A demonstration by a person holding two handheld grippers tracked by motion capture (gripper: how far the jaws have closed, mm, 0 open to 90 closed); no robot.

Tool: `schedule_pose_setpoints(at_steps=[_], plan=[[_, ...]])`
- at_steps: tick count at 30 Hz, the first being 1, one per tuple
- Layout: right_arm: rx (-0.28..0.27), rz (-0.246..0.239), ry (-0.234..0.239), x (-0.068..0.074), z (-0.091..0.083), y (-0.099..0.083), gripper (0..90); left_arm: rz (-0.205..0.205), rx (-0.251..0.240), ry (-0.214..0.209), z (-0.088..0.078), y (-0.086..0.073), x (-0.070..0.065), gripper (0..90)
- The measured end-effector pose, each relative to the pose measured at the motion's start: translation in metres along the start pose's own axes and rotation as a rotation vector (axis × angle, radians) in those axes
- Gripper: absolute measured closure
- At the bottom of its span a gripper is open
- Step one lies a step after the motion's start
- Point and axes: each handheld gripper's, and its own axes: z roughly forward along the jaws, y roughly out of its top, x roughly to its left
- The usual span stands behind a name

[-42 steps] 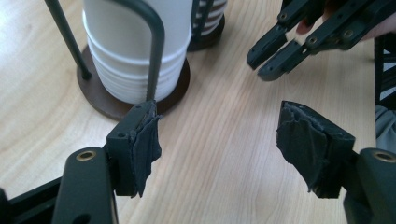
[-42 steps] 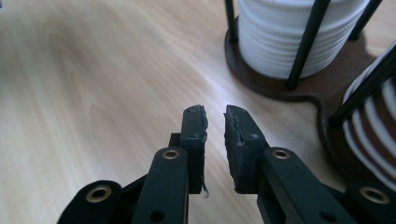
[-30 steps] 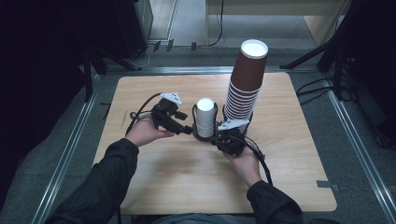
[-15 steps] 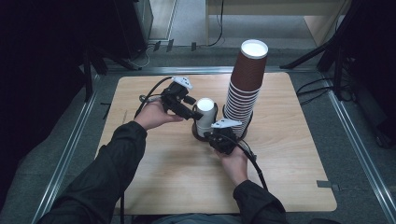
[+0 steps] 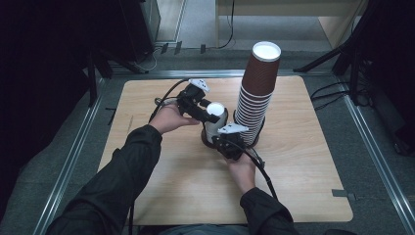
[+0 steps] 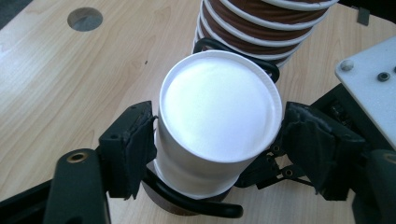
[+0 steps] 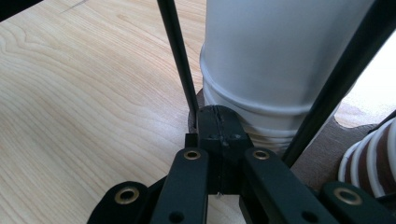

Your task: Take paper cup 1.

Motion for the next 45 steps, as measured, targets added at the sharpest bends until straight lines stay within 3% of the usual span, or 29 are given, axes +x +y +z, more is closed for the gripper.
schedule_pose_setpoints(at_steps=[15,19,34,39,45], plan=[[0.011,-0.002,-0.002,-0.002,-0.001,0.0,90.0,0.035,0.004,0.06,-0.003,0.004,-0.008,35.6],[0.013,-0.003,0.0,-0.002,-0.001,0.0,90.0,0.014,-0.012,0.051,-0.009,0.006,-0.007,35.8],[0.031,-0.024,0.007,-0.004,-0.002,-0.001,90.0,0.034,-0.054,0.077,-0.039,0.033,-0.013,36.2],[0.035,-0.031,0.017,-0.005,-0.002,-0.001,90.0,0.033,-0.076,0.07,-0.053,0.04,-0.013,36.2],[0.03,-0.037,0.047,-0.005,-0.011,0.002,89.5,0.048,-0.069,0.077,-0.062,0.045,-0.018,36.2]])
